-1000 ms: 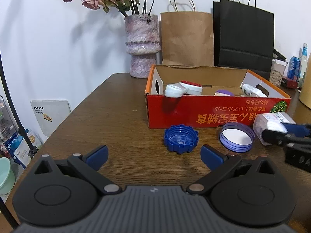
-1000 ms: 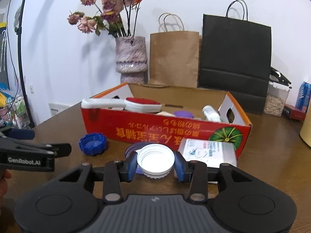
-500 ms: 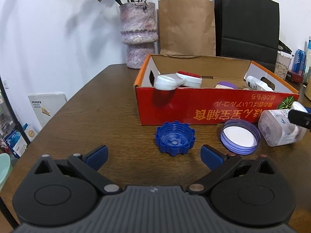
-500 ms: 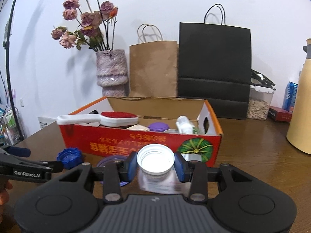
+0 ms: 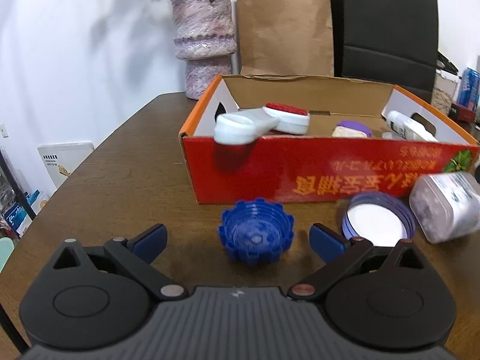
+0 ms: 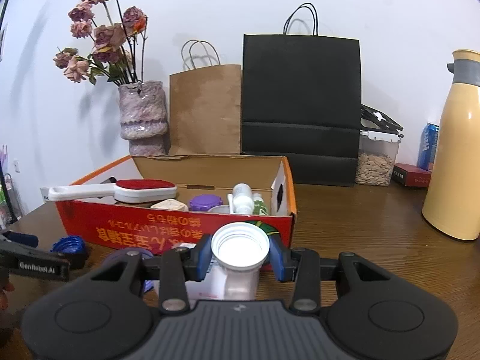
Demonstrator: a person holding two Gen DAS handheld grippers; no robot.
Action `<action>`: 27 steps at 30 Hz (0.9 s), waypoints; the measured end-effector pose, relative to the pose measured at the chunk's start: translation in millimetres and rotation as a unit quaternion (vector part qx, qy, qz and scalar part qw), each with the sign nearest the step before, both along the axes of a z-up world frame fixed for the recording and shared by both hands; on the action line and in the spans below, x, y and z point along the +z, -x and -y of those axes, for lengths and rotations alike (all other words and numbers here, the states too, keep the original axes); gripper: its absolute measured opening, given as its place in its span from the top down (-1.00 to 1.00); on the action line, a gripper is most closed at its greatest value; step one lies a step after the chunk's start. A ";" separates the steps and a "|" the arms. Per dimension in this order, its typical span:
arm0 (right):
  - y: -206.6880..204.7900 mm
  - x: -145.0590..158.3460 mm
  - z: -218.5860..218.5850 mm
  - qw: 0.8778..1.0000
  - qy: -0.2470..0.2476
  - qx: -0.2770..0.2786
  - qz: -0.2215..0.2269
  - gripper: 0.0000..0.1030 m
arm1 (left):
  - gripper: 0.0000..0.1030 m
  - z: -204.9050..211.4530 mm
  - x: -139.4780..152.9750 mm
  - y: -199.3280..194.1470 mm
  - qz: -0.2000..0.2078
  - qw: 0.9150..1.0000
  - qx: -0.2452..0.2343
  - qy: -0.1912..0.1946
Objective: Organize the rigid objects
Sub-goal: 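Lift the white cap toward the box while the left gripper grasps the blue ridged cap, then carry the white cap and blue cap over the box with both grippers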
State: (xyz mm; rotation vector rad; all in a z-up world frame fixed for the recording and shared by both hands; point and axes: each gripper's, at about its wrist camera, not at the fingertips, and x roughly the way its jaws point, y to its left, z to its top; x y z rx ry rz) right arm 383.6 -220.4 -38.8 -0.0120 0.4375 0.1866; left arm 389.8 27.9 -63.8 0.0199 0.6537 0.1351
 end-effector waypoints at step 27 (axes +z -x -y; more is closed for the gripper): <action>8.0 0.1 -4.9 1.000 0.005 0.014 0.012 0.23 | -0.07 11.5 14.1 17.5 0.042 0.998 -0.033 0.026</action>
